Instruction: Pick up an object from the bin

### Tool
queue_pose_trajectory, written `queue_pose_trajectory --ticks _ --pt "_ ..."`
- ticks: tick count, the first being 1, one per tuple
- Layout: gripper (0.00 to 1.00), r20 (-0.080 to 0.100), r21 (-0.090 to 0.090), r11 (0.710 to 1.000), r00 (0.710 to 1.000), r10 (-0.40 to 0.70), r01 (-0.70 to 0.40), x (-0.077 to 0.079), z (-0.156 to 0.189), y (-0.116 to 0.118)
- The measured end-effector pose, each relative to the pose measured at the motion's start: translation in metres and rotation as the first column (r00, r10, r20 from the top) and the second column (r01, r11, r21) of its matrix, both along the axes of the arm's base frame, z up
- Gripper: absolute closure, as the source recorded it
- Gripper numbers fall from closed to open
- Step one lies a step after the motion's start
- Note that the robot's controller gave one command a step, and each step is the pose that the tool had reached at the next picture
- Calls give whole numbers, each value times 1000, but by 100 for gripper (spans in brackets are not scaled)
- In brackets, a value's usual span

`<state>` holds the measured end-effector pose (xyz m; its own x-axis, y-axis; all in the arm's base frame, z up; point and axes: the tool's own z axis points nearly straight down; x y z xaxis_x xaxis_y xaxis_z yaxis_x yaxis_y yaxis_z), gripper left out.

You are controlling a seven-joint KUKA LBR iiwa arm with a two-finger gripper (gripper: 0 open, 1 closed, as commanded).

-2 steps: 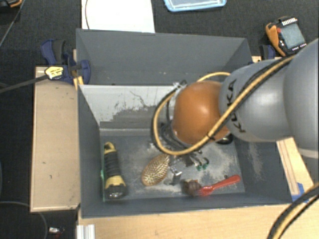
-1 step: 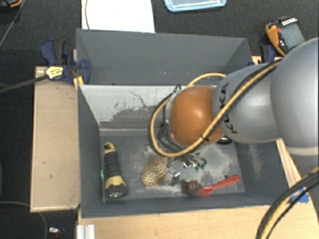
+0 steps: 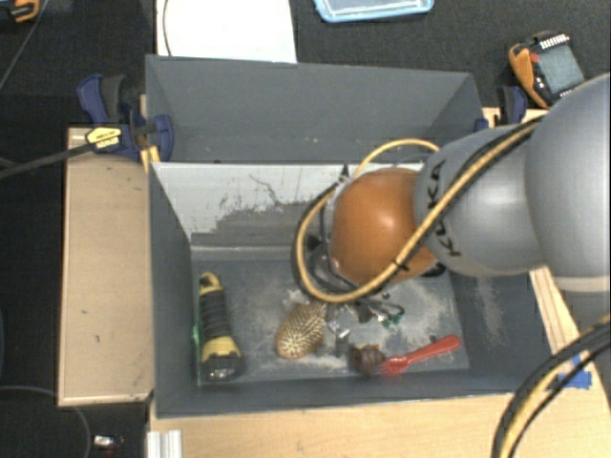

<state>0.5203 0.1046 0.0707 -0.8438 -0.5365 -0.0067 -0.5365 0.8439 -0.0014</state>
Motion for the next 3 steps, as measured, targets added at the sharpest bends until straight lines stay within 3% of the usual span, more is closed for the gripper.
queue_pose_trajectory --ticks 2,3 --pt "100 1 1 1000 1000 -5 5 0 11 0" --pt "100 -6 0 1000 1000 -6 6 -2 52 0"
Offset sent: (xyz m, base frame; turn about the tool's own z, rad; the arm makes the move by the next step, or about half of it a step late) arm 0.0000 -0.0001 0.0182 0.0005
